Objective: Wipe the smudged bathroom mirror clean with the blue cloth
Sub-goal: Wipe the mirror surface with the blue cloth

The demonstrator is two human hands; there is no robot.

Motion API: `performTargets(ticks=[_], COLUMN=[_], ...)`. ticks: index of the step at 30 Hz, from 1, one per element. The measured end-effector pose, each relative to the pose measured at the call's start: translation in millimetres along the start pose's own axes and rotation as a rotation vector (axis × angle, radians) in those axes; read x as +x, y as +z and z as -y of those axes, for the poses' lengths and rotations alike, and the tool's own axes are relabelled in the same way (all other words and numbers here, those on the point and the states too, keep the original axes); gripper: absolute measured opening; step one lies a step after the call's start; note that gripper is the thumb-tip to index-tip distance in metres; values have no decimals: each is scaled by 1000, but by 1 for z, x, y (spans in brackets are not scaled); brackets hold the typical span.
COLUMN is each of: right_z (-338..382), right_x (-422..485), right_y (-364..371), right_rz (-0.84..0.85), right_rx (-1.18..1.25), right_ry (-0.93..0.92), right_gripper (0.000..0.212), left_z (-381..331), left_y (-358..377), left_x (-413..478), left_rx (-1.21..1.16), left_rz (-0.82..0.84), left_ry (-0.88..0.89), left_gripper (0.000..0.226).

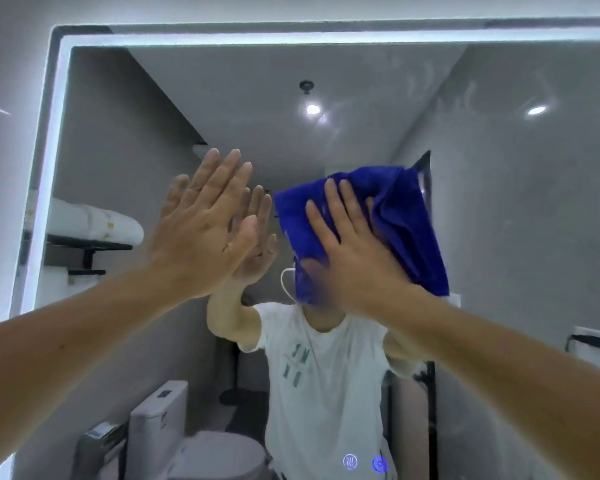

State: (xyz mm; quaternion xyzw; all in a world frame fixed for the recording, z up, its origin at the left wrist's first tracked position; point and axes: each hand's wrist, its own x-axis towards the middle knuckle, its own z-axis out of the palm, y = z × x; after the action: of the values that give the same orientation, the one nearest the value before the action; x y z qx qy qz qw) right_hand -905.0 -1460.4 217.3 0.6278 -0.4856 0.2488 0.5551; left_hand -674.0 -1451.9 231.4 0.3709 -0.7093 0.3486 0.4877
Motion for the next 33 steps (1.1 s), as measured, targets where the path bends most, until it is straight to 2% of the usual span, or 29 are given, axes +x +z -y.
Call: performTargets(ticks=[2,4,6,7,9,12,15,17,19,22,24,27,29,30,33], right_z=[13,-6,-39,-55,-83,-90,-54,-20,7,24,11,-39,-77,-95,-132], right_x=[-37,-53,-42,-29,7,65,114,125,110,59,29,13,21,29,55], right_y=[7,8,2,-3,-14,-25,-26,-25,-16,-3,3,-4,-15,-21,-36], right_rz=[79,141,142,118,61,0,-55,-86,-100,-76,-27,68,138,147,84], right_rx=[29,19,-12,-21,-10,-4,19,24,-12,26,47,15,1,-7,-9], right_ry=[-151,-323,-464,-468,-317,74,433,547,449,-1,-278,-541,-610,-589,-362], right_gripper=[67,64,63,63,64,65,69,73,74,70,66,65,63,62,62], left_z=[1,4,10,14,23,35,42,42,40,33,29,26,26,26,28], left_y=[0,-1,-3,-5,-9,-12,-9,-5,1,11,14,16,14,12,3], left_x=[-1,-5,-10,-11,-10,-7,-2,1,3,8,11,15,21,26,45], left_rx=[-36,-47,-28,-15,-15,-24,-30,-57,-74,-109,-140,-118,-91,-78,-66], left_rz=[-6,-6,-12,-16,-24,-21,-44,-72,-97,-119,-147,-169,-164,-158,-127], left_ry=[-13,9,46,62,66,57,69,83,102,103,93,108,118,117,78], left_gripper=[75,73,73,73,73,74,71,69,68,68,68,67,67,68,70])
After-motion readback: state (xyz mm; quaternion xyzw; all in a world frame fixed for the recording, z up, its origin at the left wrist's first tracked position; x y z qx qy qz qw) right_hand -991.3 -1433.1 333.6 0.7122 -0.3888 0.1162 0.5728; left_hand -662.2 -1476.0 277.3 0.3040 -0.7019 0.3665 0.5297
